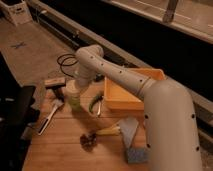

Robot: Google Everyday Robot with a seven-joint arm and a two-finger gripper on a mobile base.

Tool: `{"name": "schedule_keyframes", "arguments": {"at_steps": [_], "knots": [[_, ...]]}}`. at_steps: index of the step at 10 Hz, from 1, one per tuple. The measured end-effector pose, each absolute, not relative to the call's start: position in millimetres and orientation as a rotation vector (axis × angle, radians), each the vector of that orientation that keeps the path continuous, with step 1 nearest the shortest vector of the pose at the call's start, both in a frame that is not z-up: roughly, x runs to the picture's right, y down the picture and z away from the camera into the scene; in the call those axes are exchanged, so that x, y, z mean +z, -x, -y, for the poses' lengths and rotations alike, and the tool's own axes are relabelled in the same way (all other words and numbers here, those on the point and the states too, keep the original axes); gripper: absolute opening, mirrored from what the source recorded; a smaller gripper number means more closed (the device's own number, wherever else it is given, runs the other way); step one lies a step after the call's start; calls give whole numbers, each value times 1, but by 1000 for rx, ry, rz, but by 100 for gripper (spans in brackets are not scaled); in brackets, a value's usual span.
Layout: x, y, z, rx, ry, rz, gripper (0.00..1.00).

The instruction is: Stack cups on top of each other

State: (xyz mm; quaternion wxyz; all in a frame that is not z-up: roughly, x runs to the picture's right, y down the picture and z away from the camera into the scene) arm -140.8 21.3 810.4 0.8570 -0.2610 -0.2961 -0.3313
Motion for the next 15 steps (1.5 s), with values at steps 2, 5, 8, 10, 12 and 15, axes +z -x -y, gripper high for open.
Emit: {"name": "schedule_keyframes", "arguments": {"at_steps": [2, 5, 8, 10, 12, 15], "knots": [[811, 144, -28, -704, 561, 627, 0], [810, 147, -35, -710, 574, 630, 0], [810, 151, -43, -717, 593, 637, 0], [813, 151, -47, -712, 607, 638, 0], [818, 149, -48, -703, 625, 635, 2], [828, 148, -46, -694, 646, 637, 30]]}}
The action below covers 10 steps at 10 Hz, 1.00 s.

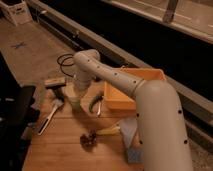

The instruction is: Stack cups on top of each other

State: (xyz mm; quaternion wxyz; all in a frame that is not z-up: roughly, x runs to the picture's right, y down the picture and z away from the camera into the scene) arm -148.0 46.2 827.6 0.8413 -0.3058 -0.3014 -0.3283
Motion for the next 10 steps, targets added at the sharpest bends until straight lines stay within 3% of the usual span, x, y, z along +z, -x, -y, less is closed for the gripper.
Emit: {"name": "schedule_keyframes", "arguments": {"at_steps": [2, 5, 10], "knots": [[830, 149, -45, -692, 650, 642, 52], [828, 149, -44, -690, 645, 646, 78], [813, 146, -36, -696, 607, 627, 80]]}}
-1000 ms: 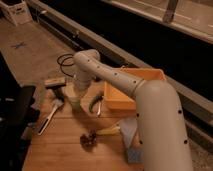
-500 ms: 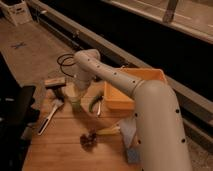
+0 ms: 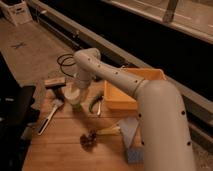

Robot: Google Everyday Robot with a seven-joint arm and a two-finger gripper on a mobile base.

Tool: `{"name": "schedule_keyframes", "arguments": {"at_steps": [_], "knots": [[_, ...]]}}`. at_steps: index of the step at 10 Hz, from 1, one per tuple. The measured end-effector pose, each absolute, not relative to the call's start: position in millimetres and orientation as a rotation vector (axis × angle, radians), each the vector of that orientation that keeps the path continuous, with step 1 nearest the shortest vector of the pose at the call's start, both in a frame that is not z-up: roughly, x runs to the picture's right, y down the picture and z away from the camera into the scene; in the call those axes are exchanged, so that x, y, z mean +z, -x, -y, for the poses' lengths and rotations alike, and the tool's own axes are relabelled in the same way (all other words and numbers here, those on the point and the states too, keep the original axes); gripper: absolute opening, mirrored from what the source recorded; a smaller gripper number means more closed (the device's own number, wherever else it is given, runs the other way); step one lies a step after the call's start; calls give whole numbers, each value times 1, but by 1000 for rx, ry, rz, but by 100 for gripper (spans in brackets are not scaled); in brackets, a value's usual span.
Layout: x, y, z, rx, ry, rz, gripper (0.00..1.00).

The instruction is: Stack cups on top of each other

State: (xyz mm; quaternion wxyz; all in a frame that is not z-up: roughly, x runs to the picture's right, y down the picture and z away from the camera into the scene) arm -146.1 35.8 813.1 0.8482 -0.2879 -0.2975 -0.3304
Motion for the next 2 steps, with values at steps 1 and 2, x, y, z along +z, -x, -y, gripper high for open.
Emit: {"name": "schedule_keyframes", "arguments": {"at_steps": [1, 2], "knots": [[805, 144, -30, -695, 585, 620, 80], [804, 141, -29, -691, 581, 616, 80]]}}
